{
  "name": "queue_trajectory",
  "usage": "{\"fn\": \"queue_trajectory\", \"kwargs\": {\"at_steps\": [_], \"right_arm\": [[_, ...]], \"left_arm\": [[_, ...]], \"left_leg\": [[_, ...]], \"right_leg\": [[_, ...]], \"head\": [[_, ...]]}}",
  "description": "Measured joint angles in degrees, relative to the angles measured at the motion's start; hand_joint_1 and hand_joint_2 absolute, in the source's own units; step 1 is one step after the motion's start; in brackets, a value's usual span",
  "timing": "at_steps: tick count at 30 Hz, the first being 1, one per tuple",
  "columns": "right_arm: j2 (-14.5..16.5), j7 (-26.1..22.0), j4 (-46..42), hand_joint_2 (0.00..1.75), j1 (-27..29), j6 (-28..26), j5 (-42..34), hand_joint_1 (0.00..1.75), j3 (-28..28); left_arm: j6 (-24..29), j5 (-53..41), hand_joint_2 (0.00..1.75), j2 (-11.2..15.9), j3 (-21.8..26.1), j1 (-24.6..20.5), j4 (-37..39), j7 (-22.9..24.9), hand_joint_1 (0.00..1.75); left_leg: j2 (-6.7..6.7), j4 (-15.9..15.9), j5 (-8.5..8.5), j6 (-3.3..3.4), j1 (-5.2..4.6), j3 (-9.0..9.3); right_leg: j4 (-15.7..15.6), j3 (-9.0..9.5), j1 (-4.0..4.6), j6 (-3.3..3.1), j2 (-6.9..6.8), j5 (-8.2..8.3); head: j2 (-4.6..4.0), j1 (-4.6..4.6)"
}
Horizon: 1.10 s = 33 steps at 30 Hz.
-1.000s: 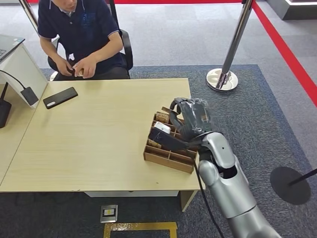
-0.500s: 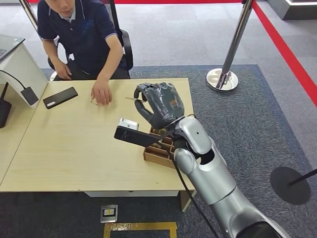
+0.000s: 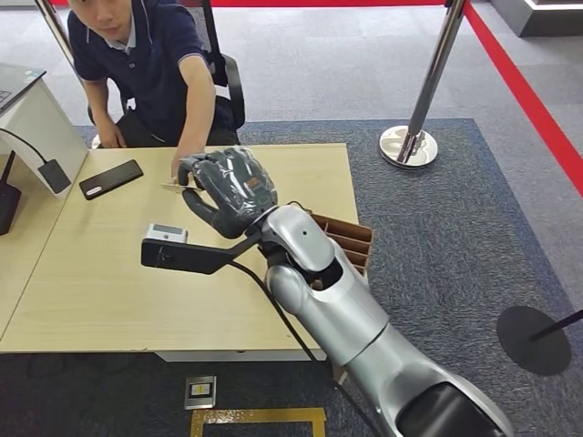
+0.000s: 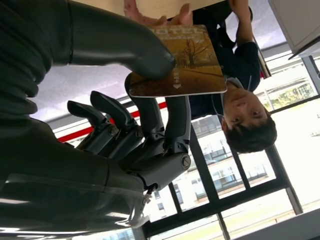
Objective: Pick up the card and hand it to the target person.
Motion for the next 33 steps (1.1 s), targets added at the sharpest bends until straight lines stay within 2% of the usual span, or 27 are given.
{"fn": "queue_trajectory", "kwargs": {"at_steps": [12,20,21,24,25,29,33], "right_arm": [[1.80,3.89,7.02,1.75,-1.98,-1.65,-1.01,1.75,1.93],[1.95,4.21,13.42,1.75,-3.12,-3.14,-2.85,1.75,2.69],[1.96,4.22,13.84,1.75,-3.12,-3.23,-3.00,1.53,2.77],[1.98,4.44,14.96,1.75,-3.15,-3.61,-3.62,0.22,2.88],[1.98,4.51,15.30,1.75,-3.16,-3.74,-3.93,0.00,2.89],[1.96,3.45,16.16,1.75,-3.04,-3.69,-5.94,0.00,2.70],[1.16,-1.17,14.29,1.75,-0.72,-2.69,-11.39,0.00,0.64]], "left_arm": [[0.52,-0.16,0.00,-0.04,0.03,-0.03,0.12,0.69,0.00],[0.52,-0.83,0.00,-0.04,0.01,-0.05,0.15,0.99,0.00],[0.52,-0.91,0.00,-0.04,0.01,-0.05,0.15,1.01,0.00],[0.49,-1.10,0.00,-0.04,0.01,-0.06,0.15,1.01,0.00],[0.49,-1.14,0.00,-0.04,0.01,-0.06,0.15,1.01,0.00],[0.46,-1.06,0.00,-0.02,0.01,-0.06,0.15,1.04,0.00],[0.50,-0.32,0.00,-0.04,0.02,-0.02,0.15,0.94,0.00]], "left_leg": [[0.00,0.00,0.00,0.00,0.01,0.01],[0.00,0.00,0.00,0.00,0.00,0.00],[0.00,0.00,0.00,0.00,0.00,0.00],[0.00,0.00,0.00,0.00,0.01,0.00],[0.00,0.00,0.00,0.00,0.01,0.01],[0.00,0.00,0.00,0.00,0.01,0.01],[-0.01,0.00,0.00,0.00,0.00,0.02]], "right_leg": [[0.00,0.00,0.00,0.00,0.00,0.00],[0.00,0.00,0.00,0.00,0.00,0.00],[0.00,0.00,0.00,0.00,0.00,0.00],[0.00,-0.01,0.00,0.00,0.00,0.00],[0.00,-0.01,0.00,0.00,0.00,0.00],[0.00,-0.01,0.00,0.00,0.00,0.00],[-0.02,-0.01,0.00,0.00,0.00,0.00]], "head": [[0.00,-0.01],[0.00,-0.01],[0.00,0.00],[0.00,-0.01],[0.00,-0.01],[0.00,-0.01],[0.00,-0.01]]}}
